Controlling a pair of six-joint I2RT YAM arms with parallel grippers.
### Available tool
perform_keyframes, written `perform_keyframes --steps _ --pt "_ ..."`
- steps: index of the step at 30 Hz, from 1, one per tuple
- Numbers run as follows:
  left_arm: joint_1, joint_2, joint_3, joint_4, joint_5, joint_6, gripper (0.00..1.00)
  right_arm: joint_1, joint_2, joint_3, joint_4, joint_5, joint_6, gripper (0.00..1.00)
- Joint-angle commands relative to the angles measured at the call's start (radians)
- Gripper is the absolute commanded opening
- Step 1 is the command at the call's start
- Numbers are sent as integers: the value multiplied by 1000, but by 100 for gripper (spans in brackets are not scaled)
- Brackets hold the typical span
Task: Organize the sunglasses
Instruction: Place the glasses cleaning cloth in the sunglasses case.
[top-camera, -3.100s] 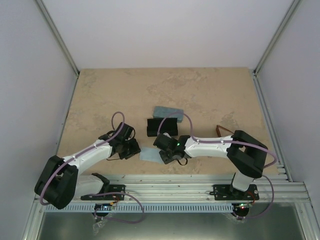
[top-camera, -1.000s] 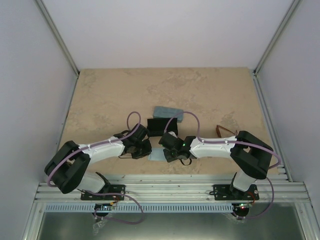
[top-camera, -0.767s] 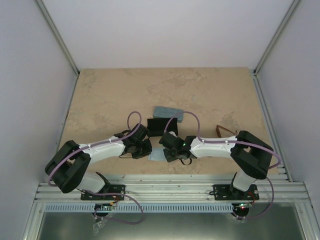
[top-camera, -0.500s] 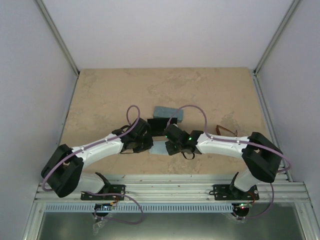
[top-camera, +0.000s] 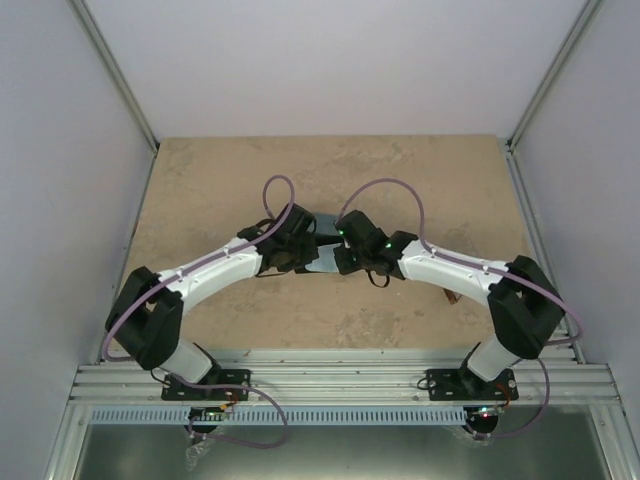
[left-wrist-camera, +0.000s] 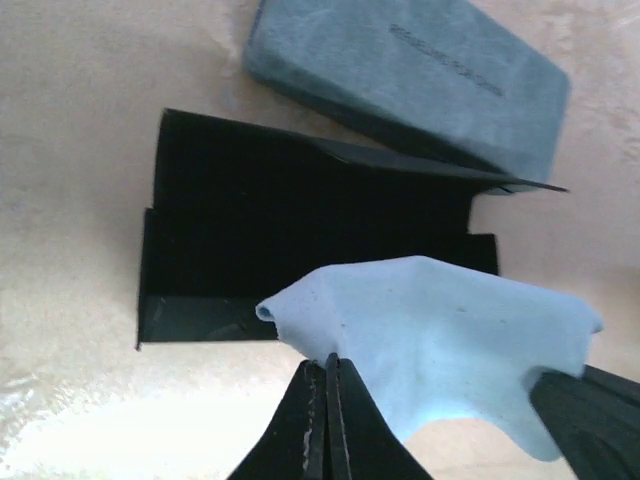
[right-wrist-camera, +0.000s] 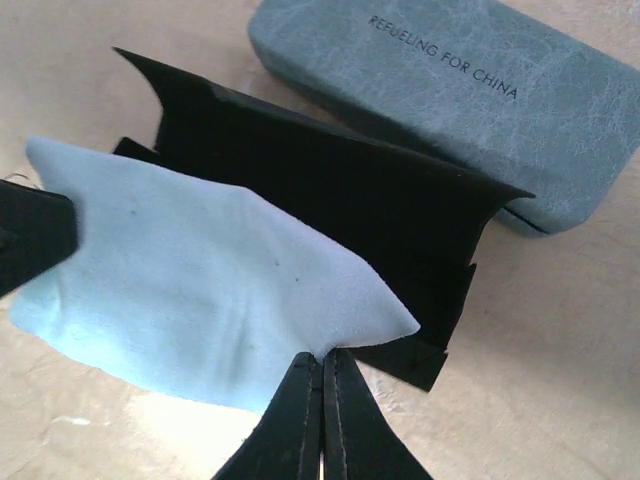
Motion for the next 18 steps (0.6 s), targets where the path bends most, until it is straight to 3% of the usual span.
perform_keyframes --steps 1,18 --pt "36 62 40 -25 -21 54 0 -34 63 36 24 -16 -62 0" --pt "115 228 105 20 48 133 0 -88 223 105 62 -45 -88 0"
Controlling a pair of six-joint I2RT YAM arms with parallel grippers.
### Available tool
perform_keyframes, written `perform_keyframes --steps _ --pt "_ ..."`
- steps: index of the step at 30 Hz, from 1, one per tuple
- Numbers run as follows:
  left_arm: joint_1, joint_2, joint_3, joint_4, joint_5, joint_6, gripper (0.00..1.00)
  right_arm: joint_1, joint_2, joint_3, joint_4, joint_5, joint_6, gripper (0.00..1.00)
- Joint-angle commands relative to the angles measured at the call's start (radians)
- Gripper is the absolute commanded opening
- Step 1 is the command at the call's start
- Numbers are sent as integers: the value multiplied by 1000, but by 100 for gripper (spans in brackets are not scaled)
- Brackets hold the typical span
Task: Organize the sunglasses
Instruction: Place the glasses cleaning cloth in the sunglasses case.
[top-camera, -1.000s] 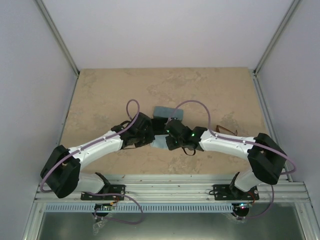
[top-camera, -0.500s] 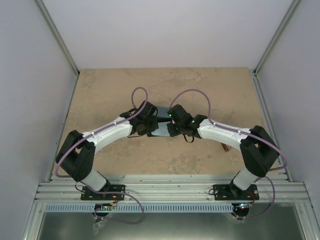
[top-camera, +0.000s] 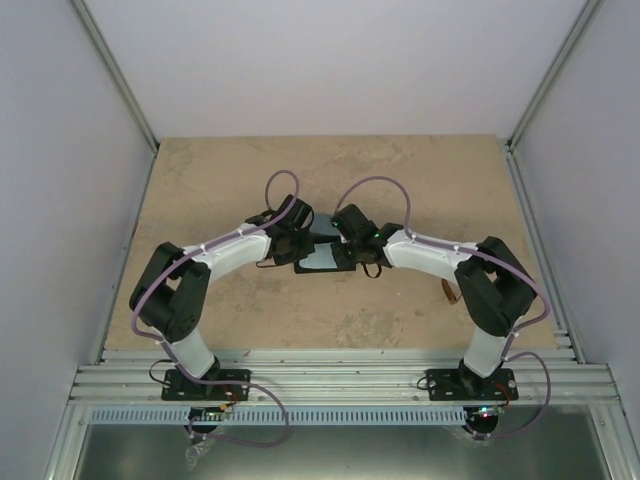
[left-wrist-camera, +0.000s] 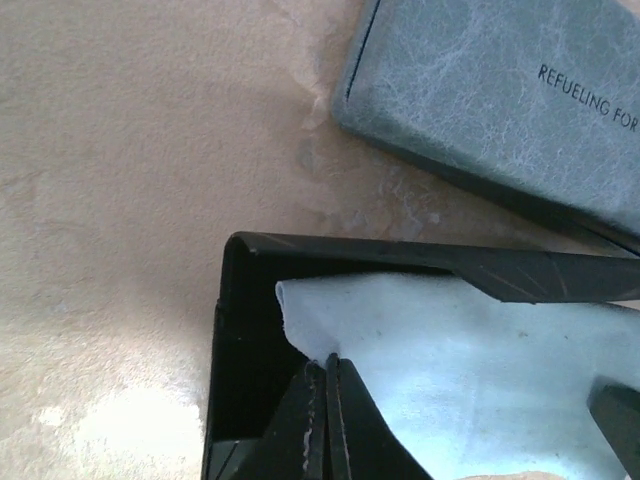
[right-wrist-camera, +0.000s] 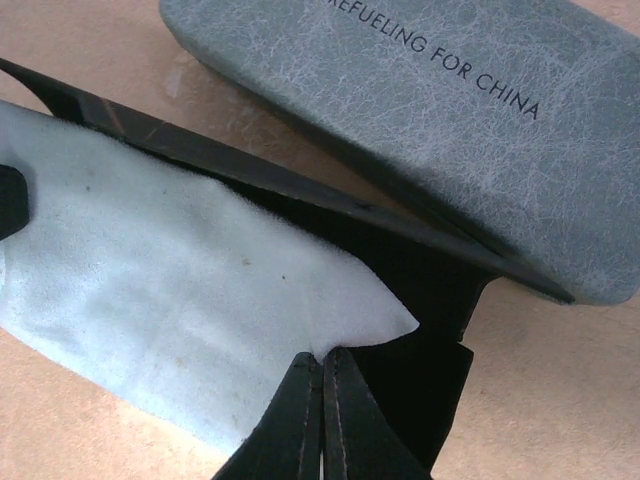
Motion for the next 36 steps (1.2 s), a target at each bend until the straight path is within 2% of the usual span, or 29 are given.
perform_keyframes --steps 1,11,13,16,18,21,25,32,36 --pt "8 31 34 22 26 32 0 -12 29 25 20 -5 -15 0" --pt "14 65 39 14 28 42 0 -17 61 23 18 -5 -23 0" --pt "14 57 42 3 25 47 6 -17 51 23 13 -7 -23 2" --pt "15 33 55 -20 24 53 22 -18 25 23 3 3 -19 13" --pt "14 16 74 -39 20 58 28 -18 -3 24 -1 15 -17 21" --pt "14 -9 101 -70 6 61 33 -21 -49 23 -8 36 -11 32" --pt "14 -24 120 -86 4 69 36 -35 -113 7 -6 41 -4 40" --pt "15 37 113 16 235 180 40 -106 -265 -110 39 30 55 41" --pt "13 96 109 75 362 236 50 -157 -344 -194 53 30 87 42"
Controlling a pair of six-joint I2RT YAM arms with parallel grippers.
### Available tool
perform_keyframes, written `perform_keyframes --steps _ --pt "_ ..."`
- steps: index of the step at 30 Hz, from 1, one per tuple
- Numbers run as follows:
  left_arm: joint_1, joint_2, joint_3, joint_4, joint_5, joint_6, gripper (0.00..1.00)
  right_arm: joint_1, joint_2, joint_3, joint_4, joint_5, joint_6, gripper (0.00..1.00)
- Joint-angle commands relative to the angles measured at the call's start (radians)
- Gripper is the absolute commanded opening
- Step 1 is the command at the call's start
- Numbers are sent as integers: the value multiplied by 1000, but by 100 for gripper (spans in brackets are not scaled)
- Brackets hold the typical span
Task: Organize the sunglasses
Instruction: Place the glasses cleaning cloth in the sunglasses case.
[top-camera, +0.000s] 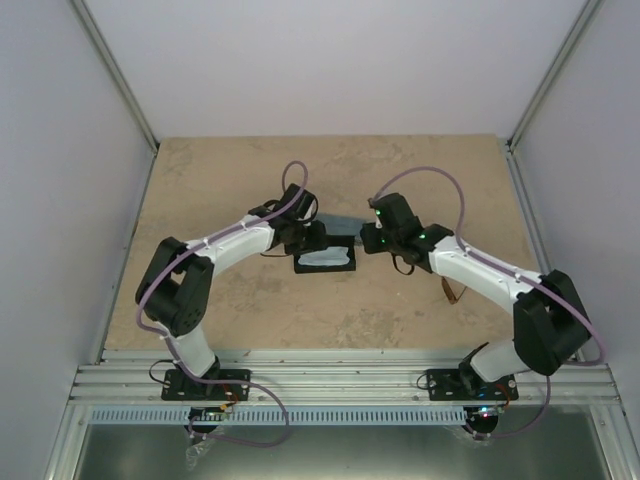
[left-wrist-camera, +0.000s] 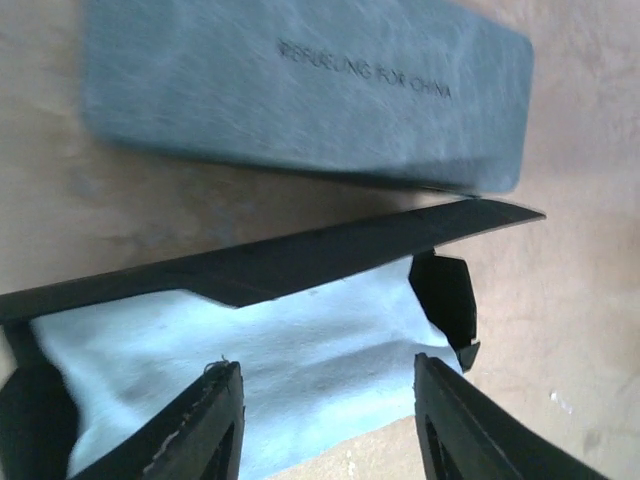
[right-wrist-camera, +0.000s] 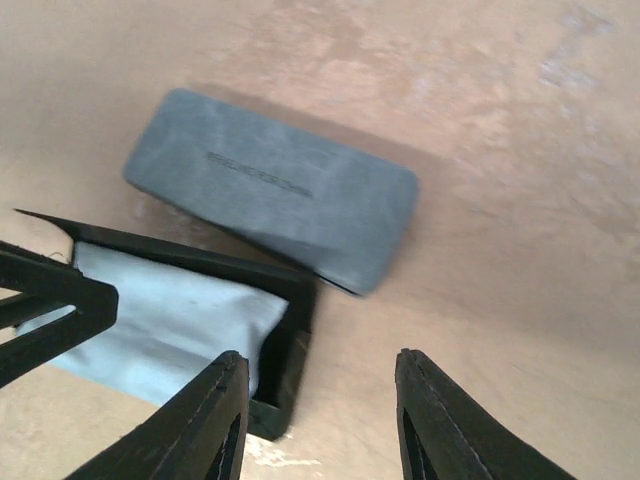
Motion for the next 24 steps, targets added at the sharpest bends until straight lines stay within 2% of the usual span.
perform_keyframes --steps 1,5,10,20,24 --pt "4 66 2 84 189 90 52 -52 -76 -89 19 10 51 42" --pt "2 82 -17 124 231 107 64 -103 -137 -157 13 10 57 42" --pt "1 110 -30 131 228 131 70 -152 -186 -194 0 8 52 42" --pt "-18 179 -18 96 209 157 74 -214 -278 -228 -31 88 104 43" --pt "-18 173 -10 94 215 166 76 -232 -327 -258 -62 161 159 48"
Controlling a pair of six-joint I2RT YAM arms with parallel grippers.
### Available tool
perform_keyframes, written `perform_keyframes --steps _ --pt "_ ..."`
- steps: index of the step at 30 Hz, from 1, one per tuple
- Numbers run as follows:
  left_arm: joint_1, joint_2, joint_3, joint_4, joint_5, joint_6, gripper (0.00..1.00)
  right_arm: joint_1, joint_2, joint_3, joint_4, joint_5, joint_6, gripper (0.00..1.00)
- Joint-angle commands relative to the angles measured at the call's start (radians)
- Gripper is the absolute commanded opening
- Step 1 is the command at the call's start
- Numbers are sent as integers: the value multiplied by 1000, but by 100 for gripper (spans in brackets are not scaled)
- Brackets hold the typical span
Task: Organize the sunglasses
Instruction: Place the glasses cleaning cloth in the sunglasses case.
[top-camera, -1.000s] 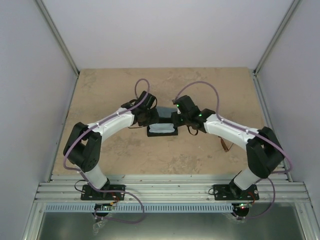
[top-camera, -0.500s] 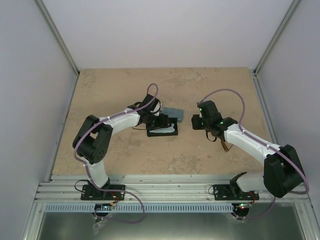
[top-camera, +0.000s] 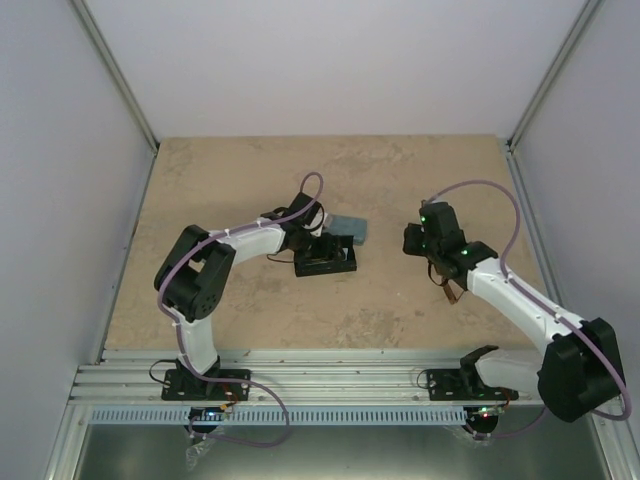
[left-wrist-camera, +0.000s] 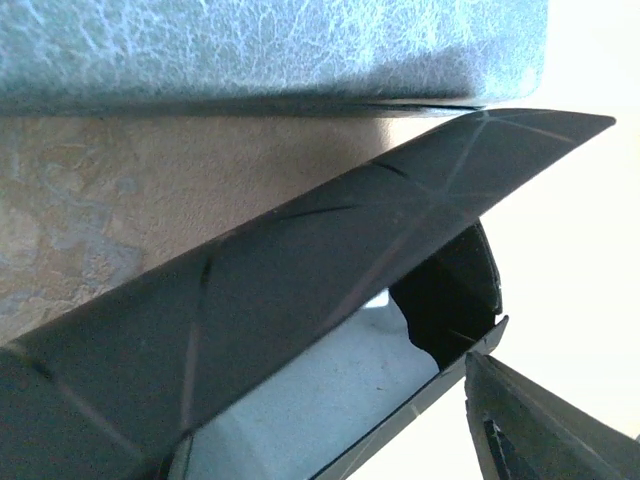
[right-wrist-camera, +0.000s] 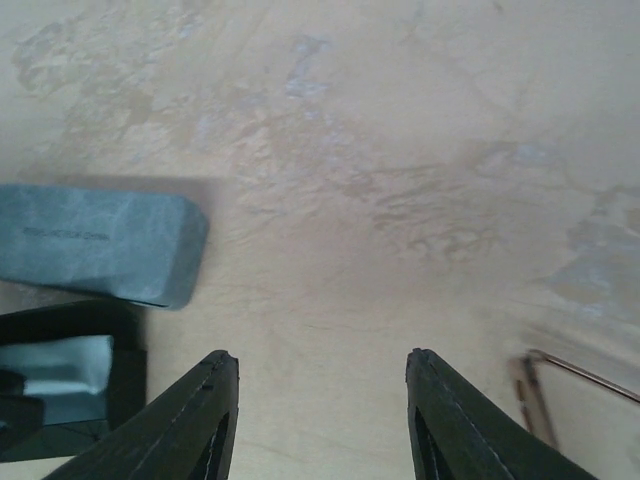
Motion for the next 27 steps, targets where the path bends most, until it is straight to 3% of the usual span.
perform_keyframes --steps 1,6,12,27 --pt "-8 15 11 -22 2 22 76 -33 -63 -47 -59 108 86 50" --pt "-8 -15 29 -47 -8 34 77 -106 -139 -93 -109 148 141 52" --pt "-10 -75 32 -150 -162 76 80 -155 -194 -113 -147 154 144 54" --pt "-16 -29 14 -168 -103 107 81 -220 -224 -168 -210 192 216 56"
